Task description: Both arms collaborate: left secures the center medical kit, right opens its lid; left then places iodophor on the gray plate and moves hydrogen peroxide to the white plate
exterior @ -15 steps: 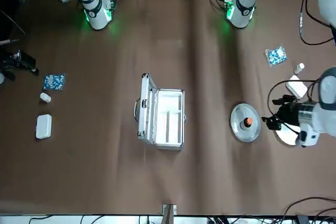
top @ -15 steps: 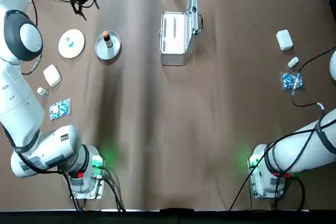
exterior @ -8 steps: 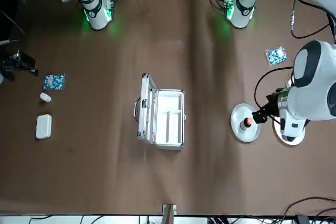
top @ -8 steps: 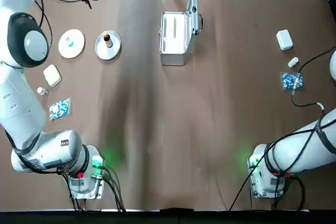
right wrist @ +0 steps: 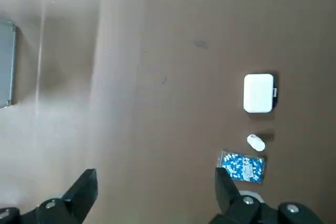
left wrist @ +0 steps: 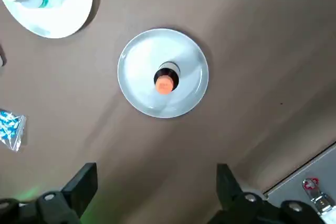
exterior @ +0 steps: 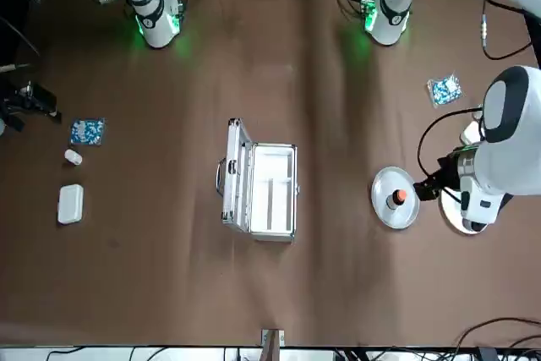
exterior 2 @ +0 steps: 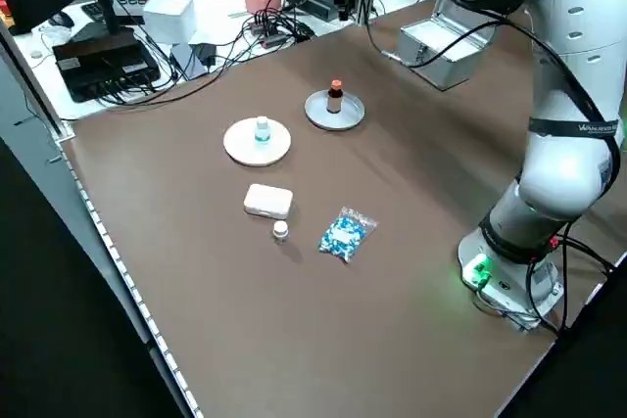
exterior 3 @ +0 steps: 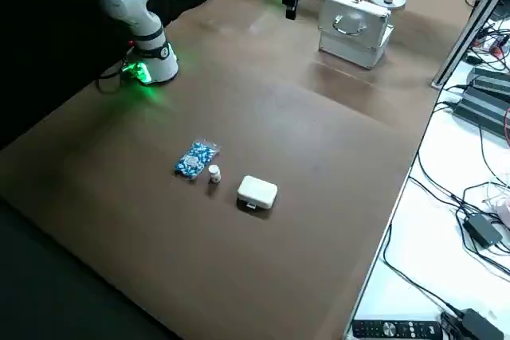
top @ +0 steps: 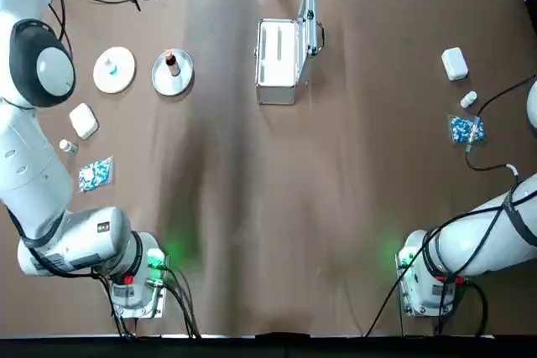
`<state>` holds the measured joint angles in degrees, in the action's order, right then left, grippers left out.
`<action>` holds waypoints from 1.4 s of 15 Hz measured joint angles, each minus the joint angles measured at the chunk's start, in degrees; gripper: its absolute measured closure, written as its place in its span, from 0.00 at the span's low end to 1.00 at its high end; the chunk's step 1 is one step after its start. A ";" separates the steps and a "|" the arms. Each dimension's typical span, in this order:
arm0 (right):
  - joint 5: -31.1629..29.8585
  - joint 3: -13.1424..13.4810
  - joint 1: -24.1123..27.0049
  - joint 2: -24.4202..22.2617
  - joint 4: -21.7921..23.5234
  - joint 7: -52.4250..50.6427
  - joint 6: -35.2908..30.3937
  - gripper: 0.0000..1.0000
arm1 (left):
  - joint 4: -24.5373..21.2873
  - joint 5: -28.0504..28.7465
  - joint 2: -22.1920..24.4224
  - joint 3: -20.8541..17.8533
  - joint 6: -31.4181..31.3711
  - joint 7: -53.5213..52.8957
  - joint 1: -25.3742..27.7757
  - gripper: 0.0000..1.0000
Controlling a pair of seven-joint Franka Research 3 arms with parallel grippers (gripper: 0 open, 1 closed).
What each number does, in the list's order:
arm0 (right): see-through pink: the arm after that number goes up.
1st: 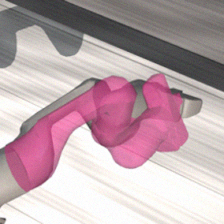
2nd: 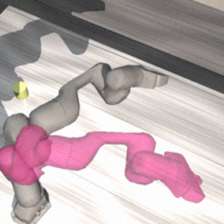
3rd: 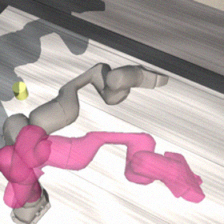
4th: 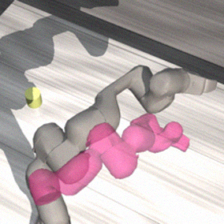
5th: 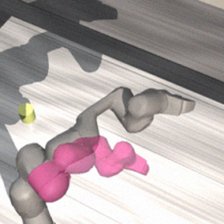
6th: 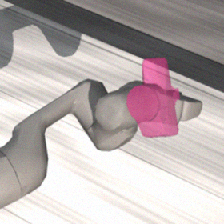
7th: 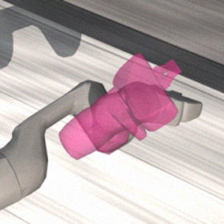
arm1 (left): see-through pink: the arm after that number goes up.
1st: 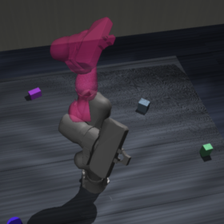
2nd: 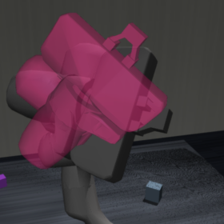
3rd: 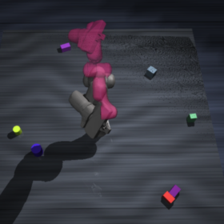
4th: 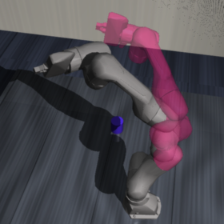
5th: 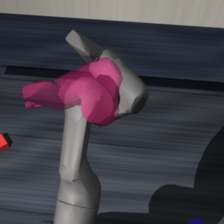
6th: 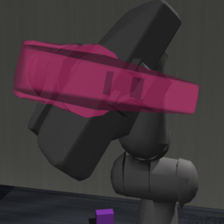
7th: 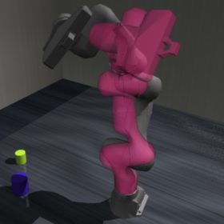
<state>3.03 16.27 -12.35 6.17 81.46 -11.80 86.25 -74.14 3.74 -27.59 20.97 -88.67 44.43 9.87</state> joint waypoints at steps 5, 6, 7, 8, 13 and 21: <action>0.00 0.06 0.08 0.00 0.00 0.00 0.45 0.01 | 0.27 0.00 2.54 0.34 0.20 -7.40 -0.04 0.00; 0.00 0.05 0.07 0.00 0.00 -0.02 0.43 0.01 | 0.28 0.00 2.79 0.33 0.24 -9.78 0.00 0.00; 0.00 0.04 0.06 0.00 0.00 -0.03 0.40 0.01 | 0.29 0.00 3.11 0.32 0.24 -11.80 0.07 0.00; 0.00 0.04 0.05 0.00 0.00 -0.03 0.39 0.01 | 0.30 0.00 3.49 0.32 0.24 -13.78 0.18 0.00; 0.00 0.04 0.03 0.00 0.00 -0.04 0.46 0.01 | 0.54 -0.28 7.79 -1.51 0.31 -22.91 -0.31 0.00; -0.01 -0.09 -1.01 0.00 0.07 -0.03 0.19 0.01 | -5.07 -2.12 16.71 -12.34 -1.99 -23.62 -11.79 0.00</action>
<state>3.01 16.18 -13.35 6.17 81.53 -11.84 86.44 -79.21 1.62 -10.88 8.63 -90.66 20.81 -1.92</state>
